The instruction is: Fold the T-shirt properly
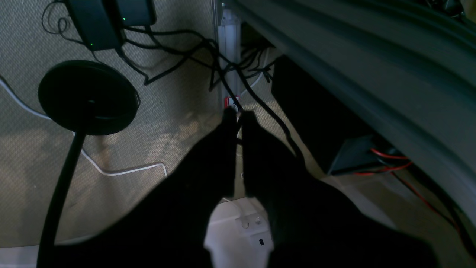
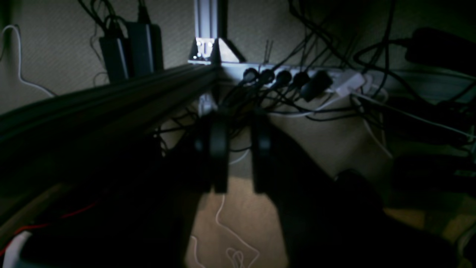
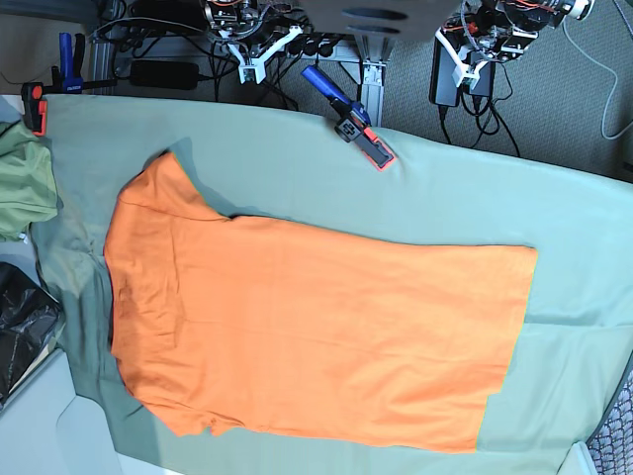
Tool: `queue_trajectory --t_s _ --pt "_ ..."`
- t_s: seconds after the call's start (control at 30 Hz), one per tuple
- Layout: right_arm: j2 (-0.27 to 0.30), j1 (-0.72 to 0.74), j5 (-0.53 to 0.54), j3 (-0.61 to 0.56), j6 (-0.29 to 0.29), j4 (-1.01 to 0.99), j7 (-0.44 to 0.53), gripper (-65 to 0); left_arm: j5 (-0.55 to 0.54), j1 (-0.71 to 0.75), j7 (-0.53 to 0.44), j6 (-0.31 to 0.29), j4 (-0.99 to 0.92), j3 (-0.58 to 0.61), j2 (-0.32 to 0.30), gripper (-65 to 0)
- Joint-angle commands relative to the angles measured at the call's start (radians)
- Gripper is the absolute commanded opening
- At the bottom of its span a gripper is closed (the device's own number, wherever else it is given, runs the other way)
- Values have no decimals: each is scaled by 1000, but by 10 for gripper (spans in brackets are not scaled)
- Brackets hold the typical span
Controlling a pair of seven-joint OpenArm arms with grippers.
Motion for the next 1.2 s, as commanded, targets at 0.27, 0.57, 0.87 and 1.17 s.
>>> queue_trajectory --t_s 0.27,0.57,0.87,1.17 --pt "22 -43 5 -8 88 47 11 -533 3 63 5 -17 65 0 -49 -585" --pt "52 -140 5 -148 87 179 12 -533 29 189 -5 -17 290 0 -80 -584" --pt "52 -145 5 -159 87 196 11 -533 76 188 -4 7 298 0 -77 -419" --pt "52 -145 5 -159 87 196 4 -533 125 188 -14 7 298 0 -77 -414"
